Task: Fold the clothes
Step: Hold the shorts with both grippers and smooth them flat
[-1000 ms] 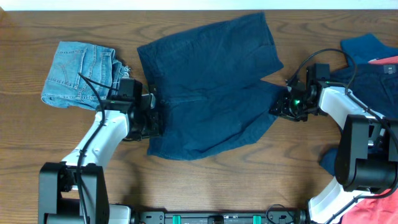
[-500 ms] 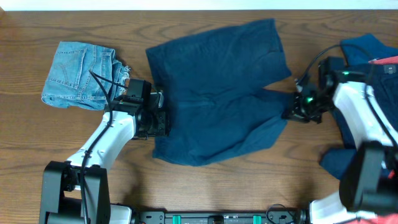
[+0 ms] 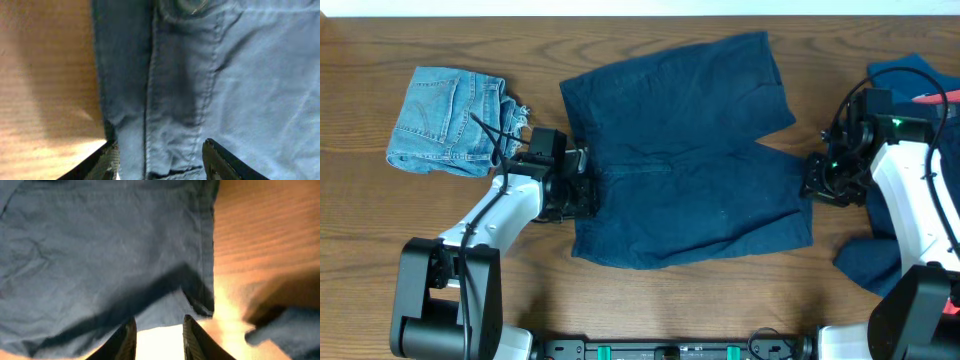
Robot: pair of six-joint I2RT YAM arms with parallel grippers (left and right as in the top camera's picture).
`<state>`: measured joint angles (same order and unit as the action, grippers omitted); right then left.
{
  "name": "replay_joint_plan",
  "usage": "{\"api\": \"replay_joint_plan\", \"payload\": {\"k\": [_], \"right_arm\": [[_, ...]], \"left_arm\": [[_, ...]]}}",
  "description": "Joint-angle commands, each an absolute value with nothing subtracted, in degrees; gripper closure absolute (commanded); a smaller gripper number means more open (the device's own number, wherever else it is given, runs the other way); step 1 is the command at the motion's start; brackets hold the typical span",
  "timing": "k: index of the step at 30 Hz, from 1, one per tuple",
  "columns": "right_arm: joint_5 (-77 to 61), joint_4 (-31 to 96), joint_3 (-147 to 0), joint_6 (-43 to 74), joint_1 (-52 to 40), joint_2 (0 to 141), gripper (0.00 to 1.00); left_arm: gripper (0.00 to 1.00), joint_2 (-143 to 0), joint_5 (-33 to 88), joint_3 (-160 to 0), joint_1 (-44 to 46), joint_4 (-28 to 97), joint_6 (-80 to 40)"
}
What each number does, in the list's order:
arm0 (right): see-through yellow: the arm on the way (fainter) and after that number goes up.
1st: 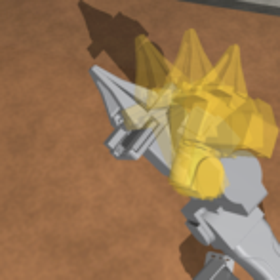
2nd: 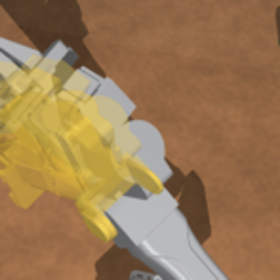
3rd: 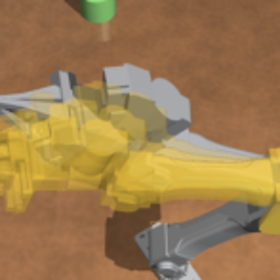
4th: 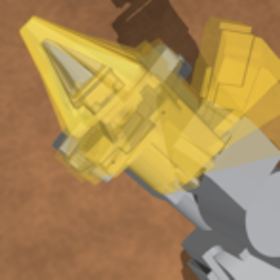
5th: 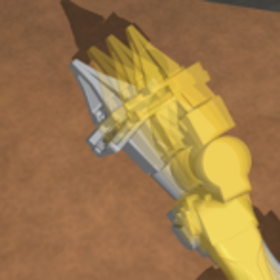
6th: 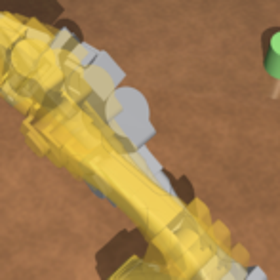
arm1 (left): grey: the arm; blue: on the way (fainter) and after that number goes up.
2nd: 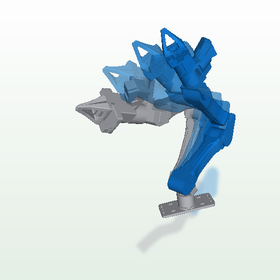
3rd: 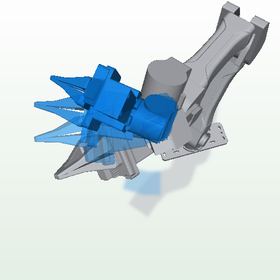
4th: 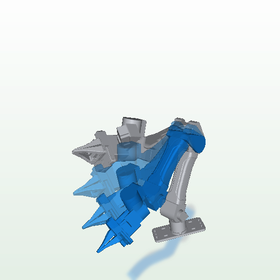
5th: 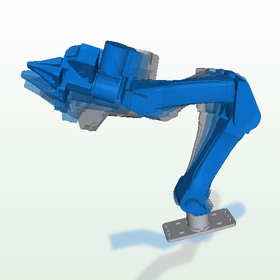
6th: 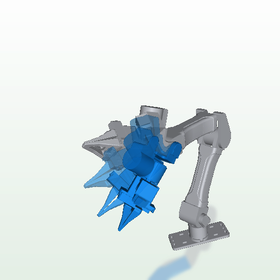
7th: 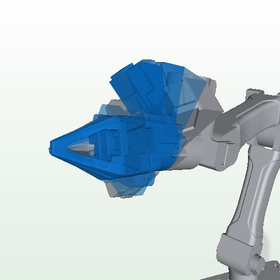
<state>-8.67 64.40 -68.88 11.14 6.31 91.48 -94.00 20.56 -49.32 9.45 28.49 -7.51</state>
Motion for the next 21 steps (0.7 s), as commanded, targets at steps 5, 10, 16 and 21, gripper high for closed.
{"api": "replay_joint_plan", "payload": {"k": [5,10,16,21], "right_arm": [[-16.99,54.30,-57.12,12.05,5.61,91.98,0.82],[-16.38,49.76,-47.42,14.76,5.61,92.01,0.93],[-21.45,59.00,-47.46,12.19,5.72,91.05,0.99],[-27.44,61.08,-53.36,5.06,5.74,87.66,0.96]], "left_arm": [[0.48,-94.28,20.01,-50.48,8.80,26.70,-7.35],[0.48,-93.08,23.97,-54.00,8.78,26.68,-7.33],[0.49,-93.08,26.76,-54.54,10.13,26.26,-7.33],[0.49,-95.11,25.71,-54.54,13.63,24.40,-7.09]]}}
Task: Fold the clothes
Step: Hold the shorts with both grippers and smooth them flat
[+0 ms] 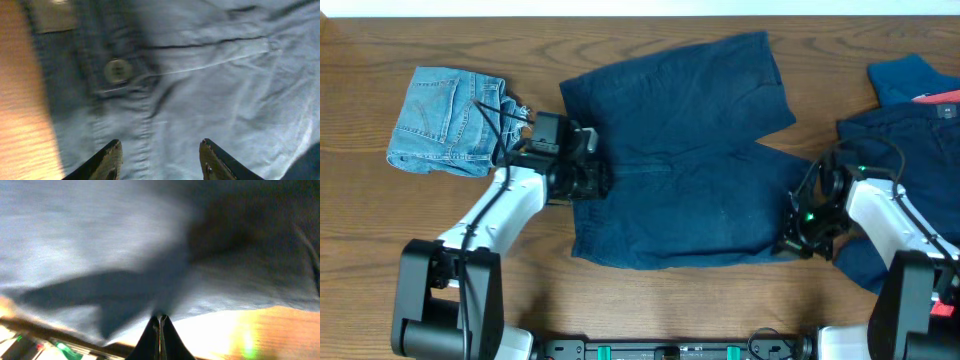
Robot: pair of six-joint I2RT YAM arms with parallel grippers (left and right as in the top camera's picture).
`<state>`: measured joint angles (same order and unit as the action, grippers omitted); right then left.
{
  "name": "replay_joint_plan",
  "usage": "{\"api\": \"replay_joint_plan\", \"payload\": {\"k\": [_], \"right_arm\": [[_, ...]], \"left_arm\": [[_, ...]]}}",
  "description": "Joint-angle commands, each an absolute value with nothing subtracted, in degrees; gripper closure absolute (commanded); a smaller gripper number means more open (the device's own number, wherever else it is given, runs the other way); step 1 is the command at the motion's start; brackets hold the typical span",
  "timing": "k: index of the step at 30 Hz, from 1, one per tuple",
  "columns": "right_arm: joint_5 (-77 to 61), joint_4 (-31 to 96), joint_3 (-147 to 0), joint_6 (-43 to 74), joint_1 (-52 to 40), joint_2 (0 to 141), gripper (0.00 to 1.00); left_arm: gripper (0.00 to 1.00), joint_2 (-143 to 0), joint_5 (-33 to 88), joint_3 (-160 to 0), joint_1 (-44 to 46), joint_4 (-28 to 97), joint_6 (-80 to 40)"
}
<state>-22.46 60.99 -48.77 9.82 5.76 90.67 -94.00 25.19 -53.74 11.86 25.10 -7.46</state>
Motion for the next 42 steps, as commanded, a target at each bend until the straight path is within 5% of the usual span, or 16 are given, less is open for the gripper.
{"api": "replay_joint_plan", "payload": {"k": [1,9,13,23,32,37,42], "right_arm": [[-26.70,60.99,-54.48,5.06,5.74,87.26,0.94],[-18.15,50.89,-58.28,12.80,5.72,87.07,0.78],[-18.70,46.68,-58.26,13.89,5.50,89.58,0.85],[-20.40,42.22,-58.26,13.30,0.93,98.85,0.91],[-13.52,40.84,-58.26,20.53,-3.77,108.68,0.99],[-5.82,29.39,-58.39,25.21,-1.08,109.58,0.99],[-19.16,19.16,-62.28,18.57,2.39,109.16,0.95]], "left_arm": [[0.49,-95.70,25.34,-54.54,14.28,23.97,-7.11],[0.54,-103.42,4.91,-54.54,15.35,23.64,-13.41],[0.54,-105.38,-3.44,-54.54,11.66,23.77,-20.62],[0.50,-104.09,14.46,-55.88,4.40,18.92,-16.64],[0.43,-95.92,18.00,-57.36,4.58,20.64,-15.00],[0.41,-87.92,17.98,-57.36,4.58,25.93,-15.00],[0.38,-83.13,17.93,-57.36,4.58,31.90,-13.10]]}}
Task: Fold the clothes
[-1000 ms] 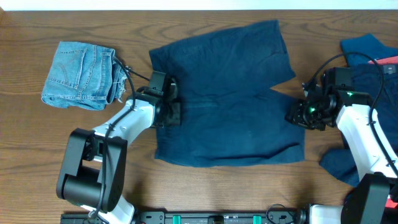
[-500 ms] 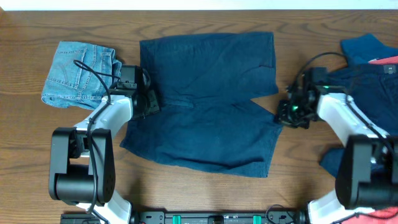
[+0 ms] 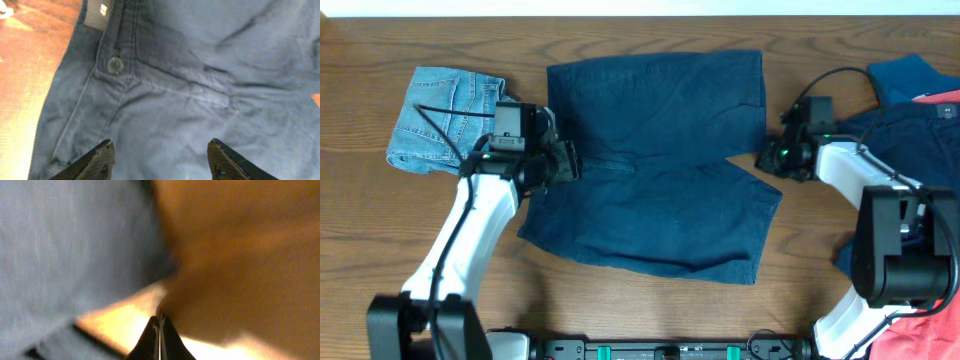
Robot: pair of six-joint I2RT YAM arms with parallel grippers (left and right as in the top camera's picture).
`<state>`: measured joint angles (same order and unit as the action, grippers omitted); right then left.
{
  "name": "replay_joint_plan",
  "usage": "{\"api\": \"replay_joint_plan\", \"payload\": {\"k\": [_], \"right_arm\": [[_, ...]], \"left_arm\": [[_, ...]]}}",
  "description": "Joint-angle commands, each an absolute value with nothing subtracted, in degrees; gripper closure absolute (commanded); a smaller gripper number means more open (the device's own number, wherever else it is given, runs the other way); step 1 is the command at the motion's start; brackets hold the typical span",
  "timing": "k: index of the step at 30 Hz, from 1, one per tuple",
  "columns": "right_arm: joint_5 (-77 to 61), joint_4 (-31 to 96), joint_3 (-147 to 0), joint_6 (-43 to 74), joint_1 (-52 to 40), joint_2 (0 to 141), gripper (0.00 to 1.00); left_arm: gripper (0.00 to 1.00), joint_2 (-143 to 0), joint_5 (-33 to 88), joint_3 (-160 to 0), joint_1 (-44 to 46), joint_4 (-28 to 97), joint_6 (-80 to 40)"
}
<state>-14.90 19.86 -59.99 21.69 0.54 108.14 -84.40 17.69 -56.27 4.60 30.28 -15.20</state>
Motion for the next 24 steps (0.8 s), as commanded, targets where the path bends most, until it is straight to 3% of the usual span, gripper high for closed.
{"api": "replay_joint_plan", "payload": {"k": [1,9,11,12,15,20,24], "right_arm": [[-22.11,20.67,-64.05,17.08,2.94,108.86,0.94],[-26.00,44.97,-72.53,6.35,2.09,99.90,0.79],[-22.22,50.43,-72.51,7.09,1.85,97.49,0.66],[-19.49,52.99,-72.44,8.34,1.85,96.77,0.52],[-13.45,57.41,-71.46,9.37,1.98,96.60,0.34],[-10.96,52.38,-63.37,9.65,2.63,96.73,0.31],[-19.59,40.42,-55.27,10.24,2.83,96.77,0.38]], "left_arm": [[0.38,-82.78,17.89,-57.36,4.56,33.26,-12.47],[0.38,-83.07,17.30,-57.23,4.56,40.56,-9.82],[0.38,-83.07,17.30,-57.23,4.58,41.08,-9.85],[0.38,-83.07,17.30,-57.23,4.58,41.39,-9.82],[0.38,-83.07,17.30,-57.23,4.58,41.67,-9.82],[0.38,-83.07,17.30,-57.23,4.58,41.80,-9.80],[0.38,-83.07,17.30,-57.23,4.58,41.74,-9.80]]}}
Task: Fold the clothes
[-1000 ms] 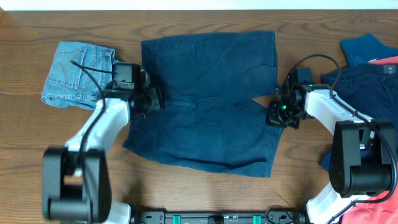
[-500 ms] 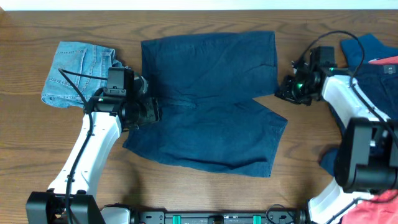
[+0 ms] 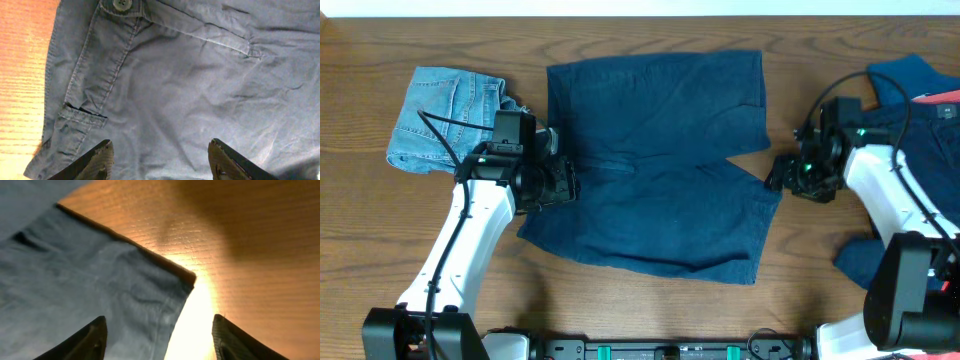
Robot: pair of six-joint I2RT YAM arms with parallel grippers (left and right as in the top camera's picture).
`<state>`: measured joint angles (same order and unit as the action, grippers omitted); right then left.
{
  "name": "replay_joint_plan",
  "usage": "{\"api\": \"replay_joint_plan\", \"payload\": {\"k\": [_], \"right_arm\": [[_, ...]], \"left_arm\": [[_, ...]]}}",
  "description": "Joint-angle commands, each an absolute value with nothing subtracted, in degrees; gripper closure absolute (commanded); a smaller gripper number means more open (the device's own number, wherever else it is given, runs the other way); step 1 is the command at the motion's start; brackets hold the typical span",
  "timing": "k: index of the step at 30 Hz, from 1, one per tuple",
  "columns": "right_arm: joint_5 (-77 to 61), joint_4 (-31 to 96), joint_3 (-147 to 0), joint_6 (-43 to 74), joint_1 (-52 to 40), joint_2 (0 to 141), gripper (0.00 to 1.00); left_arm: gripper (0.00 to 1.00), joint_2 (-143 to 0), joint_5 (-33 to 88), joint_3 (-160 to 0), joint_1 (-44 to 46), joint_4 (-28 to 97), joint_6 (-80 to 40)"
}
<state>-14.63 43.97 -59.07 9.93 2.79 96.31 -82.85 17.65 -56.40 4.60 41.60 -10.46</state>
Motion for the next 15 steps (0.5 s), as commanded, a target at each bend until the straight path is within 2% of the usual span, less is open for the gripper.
{"api": "replay_joint_plan", "payload": {"k": [1,4,12,15], "right_arm": [[-21.37,37.74,-53.74,10.26,2.83,96.77,0.40],[-22.04,31.44,-49.74,13.21,2.83,96.77,0.42],[-20.29,19.53,-42.92,19.18,2.81,96.77,0.58],[-20.38,17.47,-41.43,19.77,2.81,96.77,0.73]], "left_arm": [[0.38,-83.07,17.32,-57.23,4.56,41.74,-9.63],[0.38,-83.07,17.30,-57.23,4.56,41.71,-9.63],[0.38,-83.07,17.30,-57.23,4.56,41.28,-9.63],[0.38,-83.07,17.30,-57.23,4.56,40.64,-9.65]]}}
